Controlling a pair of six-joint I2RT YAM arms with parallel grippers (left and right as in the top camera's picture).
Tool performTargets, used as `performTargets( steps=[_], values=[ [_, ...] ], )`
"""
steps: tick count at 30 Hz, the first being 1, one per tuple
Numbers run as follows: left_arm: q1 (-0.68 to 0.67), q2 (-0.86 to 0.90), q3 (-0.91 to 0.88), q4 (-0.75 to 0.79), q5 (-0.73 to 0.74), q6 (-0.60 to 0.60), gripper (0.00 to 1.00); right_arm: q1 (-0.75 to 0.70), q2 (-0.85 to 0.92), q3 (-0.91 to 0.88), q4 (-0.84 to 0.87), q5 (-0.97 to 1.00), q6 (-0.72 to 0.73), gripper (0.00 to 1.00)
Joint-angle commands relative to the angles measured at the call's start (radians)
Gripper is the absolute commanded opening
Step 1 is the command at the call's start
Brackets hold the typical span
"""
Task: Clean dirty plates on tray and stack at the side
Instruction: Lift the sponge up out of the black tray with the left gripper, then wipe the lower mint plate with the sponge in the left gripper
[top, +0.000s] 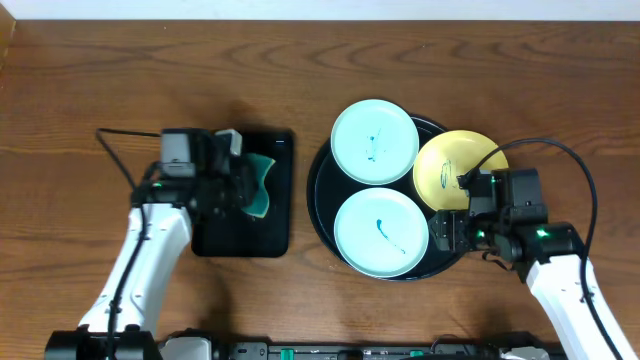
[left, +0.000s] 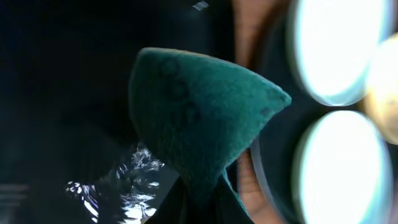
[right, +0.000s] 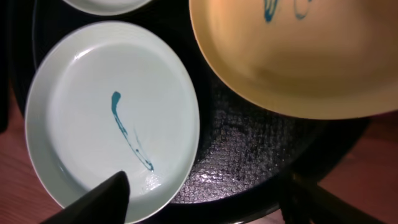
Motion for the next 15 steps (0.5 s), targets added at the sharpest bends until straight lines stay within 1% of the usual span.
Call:
performTargets(
  steps=[1,3,4,7,9,13,14,15],
  values=[
    [-0.095,-0.011,-0.002,-0.017,-0.31,-0.091,0.07,0.019,0.062,0.004,0.007,-0.034,0.002,0.66],
    [-0.138,-0.011,-0.002,-0.02,-0.326,-0.092,0.07,0.021,0.102,0.004,0.021,-0.059,0.002,0.63],
    [-0.152,-0.011,-0.002,-0.022,-0.331,-0.092,0.08,0.022,0.123,0.004,0.03,-0.074,0.002,0.63],
    [-0.19,-0.011,-0.002,-0.031,-0.352,-0.107,0.08,0.029,0.195,0.004,0.063,-0.092,0.002,0.55],
    [-0.199,-0.011,-0.002,-0.039,-0.352,-0.106,0.07,0.029,0.233,0.004,0.076,-0.092,0.002,0.5],
    [-0.21,-0.011,0.007,-0.081,-0.352,-0.106,0.07,0.03,0.302,0.004,0.102,-0.122,0.002,0.43],
    [-0.211,-0.011,0.016,-0.097,-0.352,-0.106,0.08,0.032,0.314,0.004,0.107,-0.133,0.002,0.4],
    [-0.214,-0.011,0.038,-0.125,-0.351,-0.106,0.08,0.034,0.332,0.004,0.115,-0.145,0.002,0.33]
  ],
)
